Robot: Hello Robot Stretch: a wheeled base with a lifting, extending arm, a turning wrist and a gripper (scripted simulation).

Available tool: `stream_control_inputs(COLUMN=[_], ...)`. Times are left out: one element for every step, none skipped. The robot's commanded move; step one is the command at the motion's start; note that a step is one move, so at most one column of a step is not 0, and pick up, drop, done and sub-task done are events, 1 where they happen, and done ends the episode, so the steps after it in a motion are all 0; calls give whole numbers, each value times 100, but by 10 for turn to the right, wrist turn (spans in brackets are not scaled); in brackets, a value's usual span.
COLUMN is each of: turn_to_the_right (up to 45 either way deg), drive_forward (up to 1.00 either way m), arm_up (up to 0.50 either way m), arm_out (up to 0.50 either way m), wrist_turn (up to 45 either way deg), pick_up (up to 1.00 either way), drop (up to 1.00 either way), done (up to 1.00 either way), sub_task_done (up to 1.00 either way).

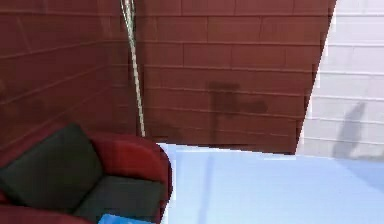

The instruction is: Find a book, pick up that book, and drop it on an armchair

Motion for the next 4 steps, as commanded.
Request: stream_control_inputs(turn_to_the_right=[450, 450, 450, 300], drive_forward=[0, 0, 0, 0], arm_up=[0, 0, 0, 0], arm_out=[0, 0, 0, 0], wrist_turn=[0, 0, 0, 0], pick_up=[0, 0, 0, 0], drop=[0, 0, 0, 0], done=[0, 0, 0, 0], sub_task_done=[0, 0, 0, 0])
